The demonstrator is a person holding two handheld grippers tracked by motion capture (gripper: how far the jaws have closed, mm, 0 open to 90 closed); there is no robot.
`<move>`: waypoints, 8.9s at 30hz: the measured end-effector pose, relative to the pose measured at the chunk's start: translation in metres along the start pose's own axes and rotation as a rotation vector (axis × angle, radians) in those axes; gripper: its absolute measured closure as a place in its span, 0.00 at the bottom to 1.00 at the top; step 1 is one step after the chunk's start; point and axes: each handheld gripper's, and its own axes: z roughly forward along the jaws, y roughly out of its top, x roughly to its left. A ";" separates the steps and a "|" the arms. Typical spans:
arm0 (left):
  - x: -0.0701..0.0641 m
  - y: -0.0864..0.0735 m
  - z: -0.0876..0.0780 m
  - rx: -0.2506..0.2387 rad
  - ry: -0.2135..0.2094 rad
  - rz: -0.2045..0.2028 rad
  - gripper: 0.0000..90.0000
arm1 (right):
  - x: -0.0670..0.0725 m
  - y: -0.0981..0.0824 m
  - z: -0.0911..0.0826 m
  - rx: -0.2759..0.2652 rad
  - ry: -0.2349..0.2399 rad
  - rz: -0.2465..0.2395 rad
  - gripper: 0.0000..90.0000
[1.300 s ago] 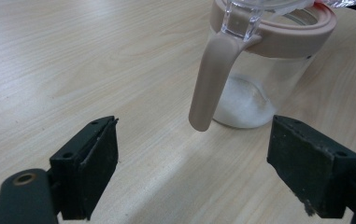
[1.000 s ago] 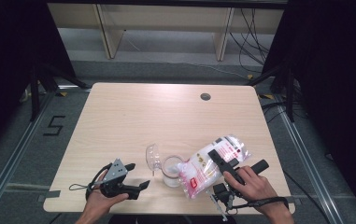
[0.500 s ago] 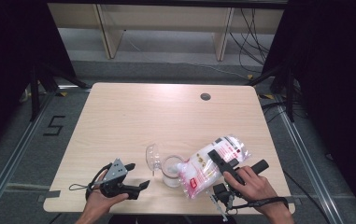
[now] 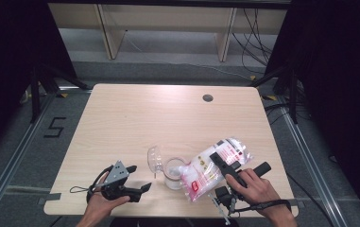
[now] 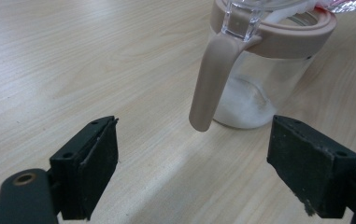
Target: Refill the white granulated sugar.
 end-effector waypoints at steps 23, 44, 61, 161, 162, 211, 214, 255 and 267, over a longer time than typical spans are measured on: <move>0.000 0.000 0.000 0.000 -0.005 -0.001 0.18 | 0.000 -0.001 -0.001 -0.007 -0.004 0.013 0.66; 0.000 0.000 0.000 -0.002 -0.005 0.000 0.18 | -0.001 -0.001 -0.001 -0.002 -0.005 -0.022 0.67; 0.000 0.000 0.000 -0.003 -0.004 -0.001 0.18 | -0.001 -0.001 -0.002 0.007 -0.009 -0.018 0.68; 0.000 0.000 0.000 0.000 0.002 -0.002 0.18 | -0.005 0.001 -0.004 -0.024 -0.005 -0.055 0.76; 0.000 0.000 0.000 0.000 0.001 -0.001 0.18 | -0.005 0.001 -0.005 -0.020 0.005 -0.056 0.76; 0.000 0.000 0.001 0.001 -0.005 -0.001 0.18 | -0.007 0.001 -0.007 -0.030 0.005 -0.065 0.78; 0.000 0.000 0.001 0.001 -0.006 0.000 0.18 | -0.007 0.001 -0.007 -0.030 0.005 -0.065 0.78; 0.000 0.000 0.000 -0.003 -0.004 -0.003 0.18 | -0.010 0.000 -0.009 -0.026 0.015 -0.076 0.78; 0.000 0.000 0.000 -0.001 -0.006 -0.002 0.18 | -0.009 0.000 -0.010 -0.020 0.014 -0.067 0.78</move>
